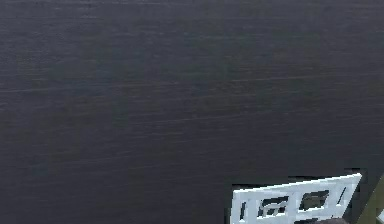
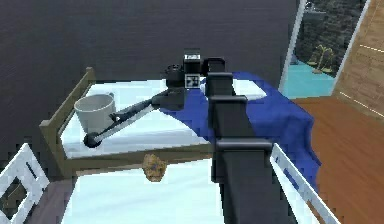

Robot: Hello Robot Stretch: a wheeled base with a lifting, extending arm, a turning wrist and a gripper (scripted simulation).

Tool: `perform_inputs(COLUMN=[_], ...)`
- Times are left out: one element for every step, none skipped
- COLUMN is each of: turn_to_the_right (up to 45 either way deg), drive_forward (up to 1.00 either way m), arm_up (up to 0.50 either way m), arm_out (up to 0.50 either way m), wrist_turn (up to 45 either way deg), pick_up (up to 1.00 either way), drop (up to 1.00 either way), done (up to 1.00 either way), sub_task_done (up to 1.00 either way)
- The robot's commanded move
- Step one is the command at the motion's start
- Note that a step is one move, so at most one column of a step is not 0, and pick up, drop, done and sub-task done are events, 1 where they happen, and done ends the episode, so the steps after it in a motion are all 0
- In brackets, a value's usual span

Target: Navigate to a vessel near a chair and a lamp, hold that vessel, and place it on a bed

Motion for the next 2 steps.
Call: perform_inputs(turn_to_the_right=[0.0,0.0], drive_forward=[0.0,0.0], arm_up=[0.0,0.0], arm_out=[0.0,0.0], wrist_turn=[45.0,39.0], pick_up=[0.0,0.0], drop=[0.0,0.0], done=[0.0,0.0], sub_task_done=[0.0,0.0])
